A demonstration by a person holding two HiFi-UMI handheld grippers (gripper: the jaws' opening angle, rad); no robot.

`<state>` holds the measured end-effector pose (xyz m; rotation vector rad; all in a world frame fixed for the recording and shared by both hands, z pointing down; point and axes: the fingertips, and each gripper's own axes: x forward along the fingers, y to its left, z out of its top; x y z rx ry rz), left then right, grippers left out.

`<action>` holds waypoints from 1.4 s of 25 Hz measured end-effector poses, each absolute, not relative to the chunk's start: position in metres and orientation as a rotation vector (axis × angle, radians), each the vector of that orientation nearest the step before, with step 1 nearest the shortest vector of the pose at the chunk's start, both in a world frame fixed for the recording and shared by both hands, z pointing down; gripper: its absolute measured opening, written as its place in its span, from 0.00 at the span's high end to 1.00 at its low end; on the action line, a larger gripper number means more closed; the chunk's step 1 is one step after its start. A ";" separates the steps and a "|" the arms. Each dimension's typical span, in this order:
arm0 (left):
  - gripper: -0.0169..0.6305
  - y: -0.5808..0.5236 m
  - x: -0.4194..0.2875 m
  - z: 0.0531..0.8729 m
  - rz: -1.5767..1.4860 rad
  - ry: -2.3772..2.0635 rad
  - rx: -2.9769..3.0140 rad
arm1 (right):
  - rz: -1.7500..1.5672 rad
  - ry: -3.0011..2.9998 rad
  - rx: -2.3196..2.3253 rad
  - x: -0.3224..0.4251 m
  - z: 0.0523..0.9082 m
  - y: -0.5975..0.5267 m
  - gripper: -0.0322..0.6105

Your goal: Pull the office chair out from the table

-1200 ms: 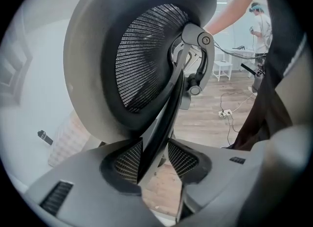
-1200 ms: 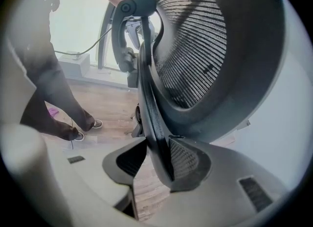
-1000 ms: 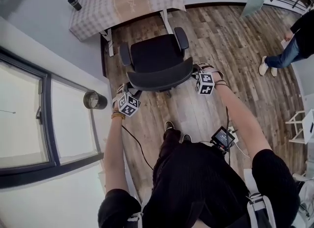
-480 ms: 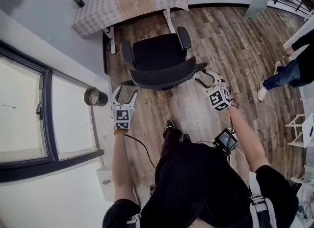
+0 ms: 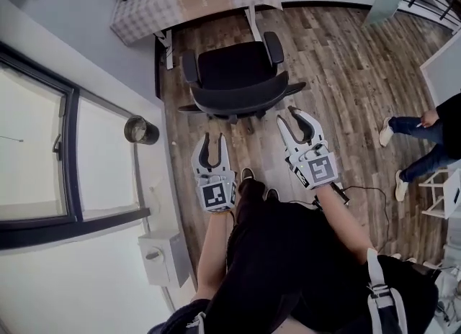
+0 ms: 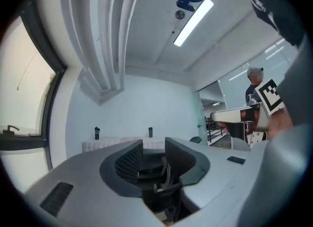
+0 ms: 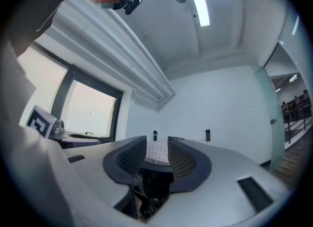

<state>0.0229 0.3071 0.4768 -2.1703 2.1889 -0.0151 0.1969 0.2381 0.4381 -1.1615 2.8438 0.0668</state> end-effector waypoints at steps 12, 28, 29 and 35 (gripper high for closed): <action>0.97 0.300 0.057 0.441 0.007 2.164 -2.109 | -0.039 2.753 -1.258 0.177 0.433 0.257 0.94; 0.97 0.289 0.061 0.443 -0.048 2.121 -2.087 | 0.022 2.837 -1.199 0.152 0.444 0.255 0.95; 0.97 0.288 0.059 0.443 -0.052 2.124 -2.088 | 0.023 2.839 -1.195 0.151 0.443 0.254 0.95; 0.97 0.286 0.057 0.448 -0.072 2.127 -2.074 | 0.021 2.845 -1.191 0.148 0.447 0.251 0.95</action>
